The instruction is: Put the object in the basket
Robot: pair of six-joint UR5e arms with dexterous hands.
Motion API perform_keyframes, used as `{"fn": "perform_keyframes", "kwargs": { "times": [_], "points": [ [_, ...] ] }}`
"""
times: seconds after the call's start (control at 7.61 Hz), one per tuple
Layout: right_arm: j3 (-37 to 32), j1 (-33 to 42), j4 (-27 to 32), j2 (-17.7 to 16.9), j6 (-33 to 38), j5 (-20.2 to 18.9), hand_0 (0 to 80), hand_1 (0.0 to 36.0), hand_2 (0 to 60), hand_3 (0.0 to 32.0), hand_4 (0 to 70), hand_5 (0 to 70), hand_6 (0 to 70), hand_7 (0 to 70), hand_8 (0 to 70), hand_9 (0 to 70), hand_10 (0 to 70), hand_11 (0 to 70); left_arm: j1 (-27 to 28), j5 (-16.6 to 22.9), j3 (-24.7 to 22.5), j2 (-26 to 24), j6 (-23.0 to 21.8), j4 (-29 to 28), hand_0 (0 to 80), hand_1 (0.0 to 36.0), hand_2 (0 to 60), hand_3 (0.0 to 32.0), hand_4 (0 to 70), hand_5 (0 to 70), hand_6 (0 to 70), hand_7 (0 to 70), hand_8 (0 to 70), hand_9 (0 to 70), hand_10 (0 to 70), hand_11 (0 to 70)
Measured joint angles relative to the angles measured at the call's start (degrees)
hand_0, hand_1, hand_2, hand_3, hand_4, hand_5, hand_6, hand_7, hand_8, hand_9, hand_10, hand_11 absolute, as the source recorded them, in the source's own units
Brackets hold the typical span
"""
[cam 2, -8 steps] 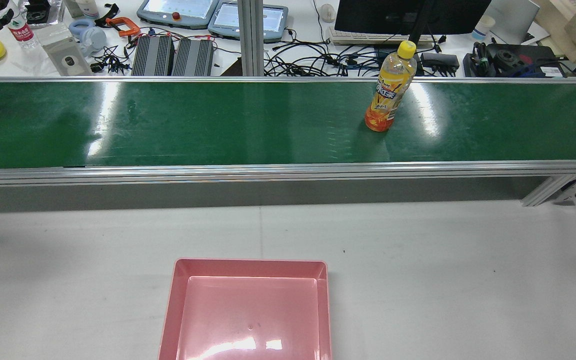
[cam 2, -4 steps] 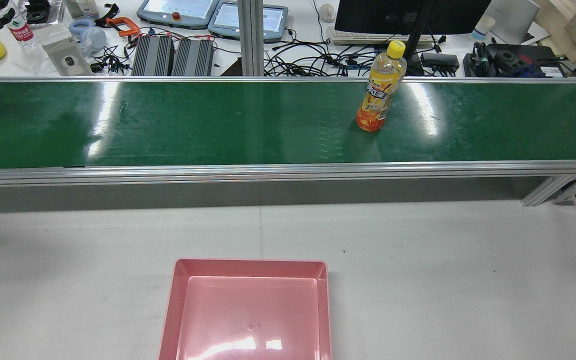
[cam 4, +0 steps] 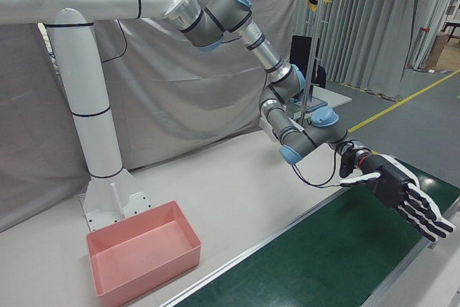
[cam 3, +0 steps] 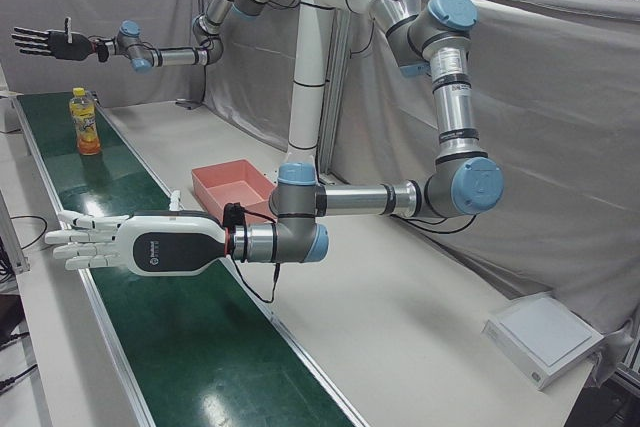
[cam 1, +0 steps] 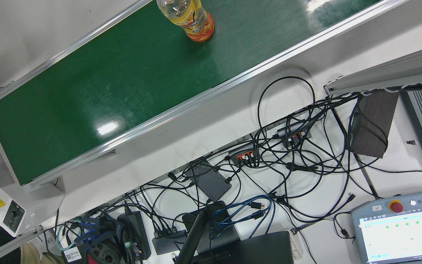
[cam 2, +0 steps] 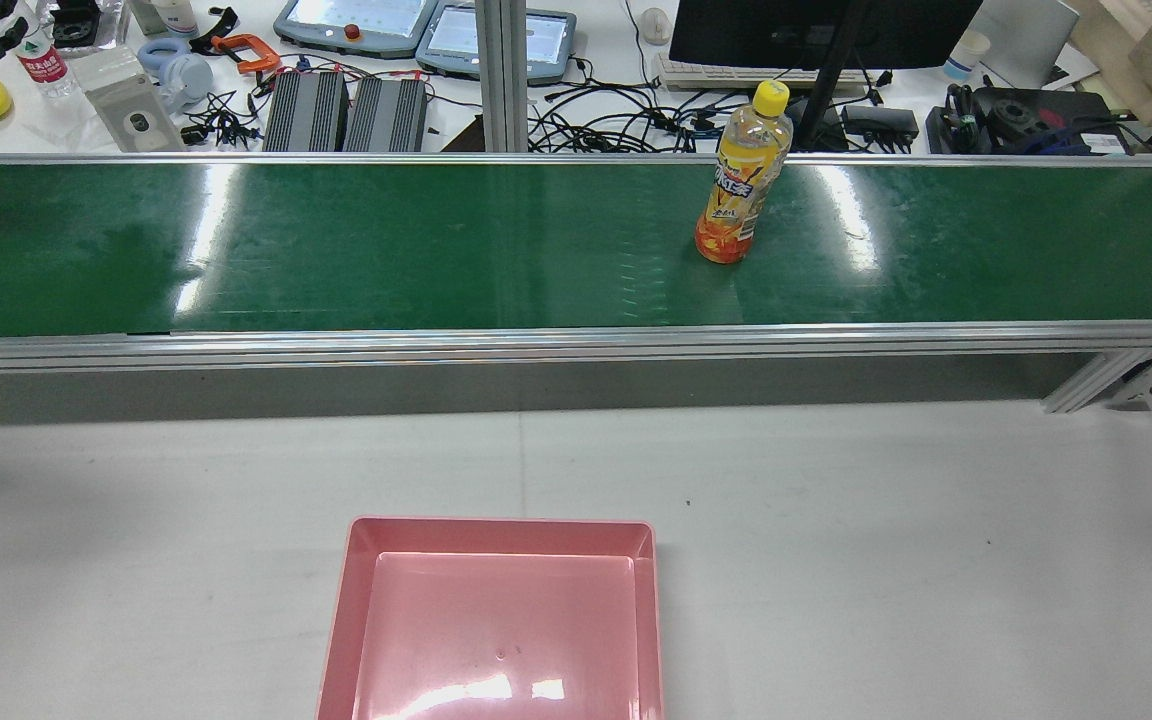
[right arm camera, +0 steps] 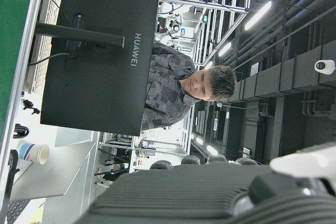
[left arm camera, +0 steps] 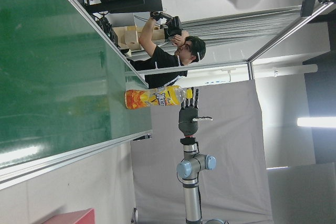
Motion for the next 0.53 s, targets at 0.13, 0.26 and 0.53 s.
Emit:
{"fn": "perform_keyframes", "kwargs": {
  "times": [0.13,0.26,0.53],
  "points": [
    [0.00,0.02,0.00,0.00,0.00,0.00,0.0,0.0,0.0,0.0,0.0,0.0,0.0,0.0,0.0,0.0,0.0,0.0,0.10,0.00,0.05,-0.01,0.11,0.14,75.5,13.8,0.0,0.0,1.1,19.3,0.0,0.0,0.0,0.0,0.4,3.2],
    [0.00,0.02,0.00,0.00,0.00,0.00,0.0,0.0,0.0,0.0,0.0,0.0,0.0,0.0,0.0,0.0,0.0,0.0,0.17,0.00,0.08,-0.03,0.27,0.35,75.1,13.8,0.0,0.0,1.3,19.8,0.0,0.1,0.0,0.0,0.5,3.4],
    [0.04,0.03,0.00,-0.01,0.00,0.00,0.0,0.0,0.0,0.0,0.0,0.0,0.0,0.0,0.0,0.0,0.0,0.0,0.24,0.00,0.09,-0.05,0.48,0.62,74.4,13.7,0.0,0.0,1.1,19.0,0.0,0.0,0.0,0.0,0.4,3.1]
  ]
}}
